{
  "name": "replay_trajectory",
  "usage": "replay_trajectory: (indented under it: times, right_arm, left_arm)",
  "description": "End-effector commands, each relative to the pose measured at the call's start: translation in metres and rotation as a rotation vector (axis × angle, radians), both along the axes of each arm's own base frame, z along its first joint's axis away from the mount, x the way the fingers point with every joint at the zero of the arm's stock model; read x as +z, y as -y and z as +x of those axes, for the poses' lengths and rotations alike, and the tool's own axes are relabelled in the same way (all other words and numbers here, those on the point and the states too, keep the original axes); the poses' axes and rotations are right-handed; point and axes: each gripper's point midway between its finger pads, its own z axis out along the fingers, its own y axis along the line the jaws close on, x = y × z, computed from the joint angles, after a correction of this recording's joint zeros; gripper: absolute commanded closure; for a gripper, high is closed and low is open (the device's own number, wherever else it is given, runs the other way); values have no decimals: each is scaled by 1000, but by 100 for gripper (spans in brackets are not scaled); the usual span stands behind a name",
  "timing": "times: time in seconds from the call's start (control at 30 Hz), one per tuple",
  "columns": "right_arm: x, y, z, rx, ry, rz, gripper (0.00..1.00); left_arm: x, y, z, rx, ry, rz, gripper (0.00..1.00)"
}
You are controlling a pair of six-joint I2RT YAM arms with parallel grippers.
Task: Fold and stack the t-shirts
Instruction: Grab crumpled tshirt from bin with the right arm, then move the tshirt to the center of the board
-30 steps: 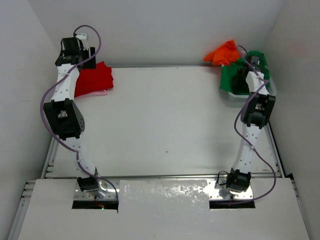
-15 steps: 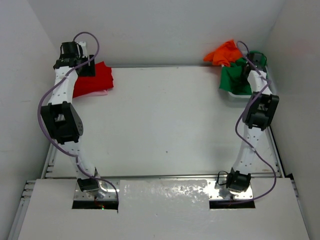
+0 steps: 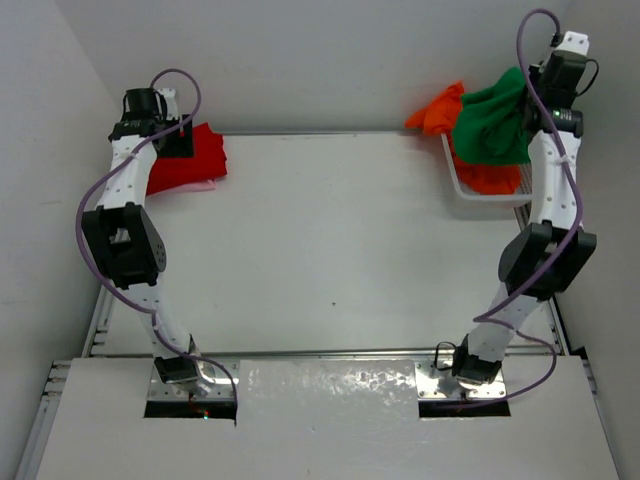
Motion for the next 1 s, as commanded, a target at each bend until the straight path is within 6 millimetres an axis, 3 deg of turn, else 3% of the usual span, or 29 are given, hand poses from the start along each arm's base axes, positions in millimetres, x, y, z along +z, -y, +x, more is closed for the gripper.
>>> replay_trajectory:
  times: [0.0, 0.07, 0.1, 0.13, 0.17, 0.2, 0.33, 0.43, 0.53, 0.57, 0.63, 0.67, 0.7, 0.73, 0.77, 0.87, 0.9, 0.93, 0.97]
  right_arm:
    - [89, -16, -15, 29, 220, -27, 100]
    - [115, -28, -23, 81, 278, -24, 100]
    - [145, -37, -36, 102, 345, -20, 100]
    - [160, -44, -43, 129, 382, -14, 100]
    - [177, -60, -49, 202, 424, 0, 100]
    - [210, -76, -67, 250, 513, 9, 100]
    - [267, -136, -109, 459, 666, 14, 100]
    - [286, -177, -135, 596, 740, 132, 100]
    - [290, -243, -154, 810, 783, 264, 100]
    - [289, -284, -163, 916, 772, 315, 100]
    - [295, -324, -172, 1037, 765, 375, 100]
    - [297, -353, -184, 1119, 760, 423, 100]
    - [300, -367, -190, 1164, 765, 483, 100]
    - [293, -376, -189, 1191, 743, 522, 100]
    - [272, -387, -181, 1190, 684, 600, 100]
    - [215, -387, -158, 1086, 557, 673, 100]
    - [163, -385, -149, 1025, 445, 673, 100]
    - [131, -376, -140, 939, 390, 664, 95]
    - [68, -371, -135, 864, 259, 653, 92]
  left_arm:
    - [45, 4, 0, -12, 120, -11, 30]
    - [52, 7, -2, -21, 136, -13, 30]
    - [55, 8, -3, -27, 143, -15, 30]
    - [61, 10, -5, -37, 156, -18, 30]
    - [65, 12, -6, -41, 164, -21, 30]
    - [68, 12, -8, -41, 172, -22, 30]
    - [79, 18, -18, -53, 199, -29, 30]
    - [85, 21, -27, -62, 216, -35, 30]
    - [94, 22, -35, -60, 236, -27, 30]
    - [95, 22, -36, -59, 241, -25, 30]
    - [102, 21, -41, -49, 256, -15, 30]
    - [103, 20, -42, -45, 257, -13, 30]
    - [105, 19, -44, -38, 259, -8, 30]
    - [108, 18, -47, -28, 265, -3, 30]
    - [109, 17, -49, -26, 269, -1, 30]
    - [114, 15, -57, -15, 283, 21, 29]
    - [115, 14, -59, -15, 285, 29, 29]
    - [116, 13, -64, -18, 286, 45, 29]
    - [115, 12, -66, -19, 282, 55, 29]
